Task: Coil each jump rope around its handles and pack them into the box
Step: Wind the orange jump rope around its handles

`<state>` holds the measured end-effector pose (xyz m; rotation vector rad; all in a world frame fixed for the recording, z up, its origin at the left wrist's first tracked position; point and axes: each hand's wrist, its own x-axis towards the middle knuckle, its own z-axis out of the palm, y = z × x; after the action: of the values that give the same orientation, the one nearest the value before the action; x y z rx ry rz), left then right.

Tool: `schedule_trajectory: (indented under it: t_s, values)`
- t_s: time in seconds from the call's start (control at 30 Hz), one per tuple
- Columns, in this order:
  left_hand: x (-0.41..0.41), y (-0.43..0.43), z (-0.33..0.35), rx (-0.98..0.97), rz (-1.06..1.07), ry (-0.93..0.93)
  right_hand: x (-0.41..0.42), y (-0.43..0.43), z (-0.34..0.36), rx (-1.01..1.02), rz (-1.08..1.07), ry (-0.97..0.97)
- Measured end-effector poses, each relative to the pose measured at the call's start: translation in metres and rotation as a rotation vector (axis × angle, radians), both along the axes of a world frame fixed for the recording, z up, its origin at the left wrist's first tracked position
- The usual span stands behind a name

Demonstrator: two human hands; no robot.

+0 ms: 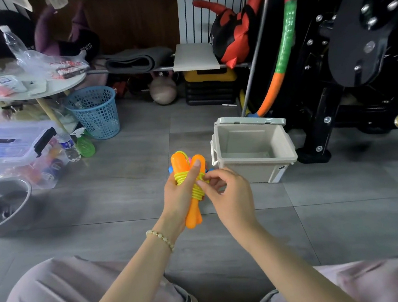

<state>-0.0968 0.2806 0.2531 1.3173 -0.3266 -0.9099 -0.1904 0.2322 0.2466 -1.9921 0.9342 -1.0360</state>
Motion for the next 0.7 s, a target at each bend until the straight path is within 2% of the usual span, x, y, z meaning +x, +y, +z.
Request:
schedule_trajectory:
  t_s: [0.13, 0.23, 0.3, 0.37, 0.43, 0.47, 0.6, 0.7]
  values:
    - [0.007, 0.004, -0.003, 0.025, -0.027, -0.101, 0.001, -0.001, 0.004, 0.102, 0.084, 0.024]
    - [0.011, 0.007, 0.0, 0.058, -0.039, -0.094, -0.002, -0.003, 0.008, 0.182, 0.224, 0.093]
    - [0.014, 0.006, 0.005, 0.083, -0.083, 0.062, -0.004, -0.005, 0.017, 0.37, 0.344, 0.027]
    - [0.016, 0.004, 0.011, 0.026, -0.128, 0.338, -0.009, -0.007, 0.025, 0.562, 0.464, -0.099]
    - [0.016, 0.001, 0.014, -0.032, -0.124, 0.472, -0.014, -0.009, 0.028, 0.633, 0.508, -0.173]
    - [0.015, -0.001, 0.012, -0.025, -0.128, 0.451, -0.016, -0.009, 0.027, 0.631, 0.5, -0.178]
    - [0.003, 0.0, 0.01, 0.089, -0.11, 0.06, -0.016, -0.01, 0.018, 0.455, 0.281, -0.06]
    - [-0.001, 0.001, 0.016, 0.044, -0.037, -0.019, -0.015, -0.013, 0.016, 0.296, 0.188, 0.008]
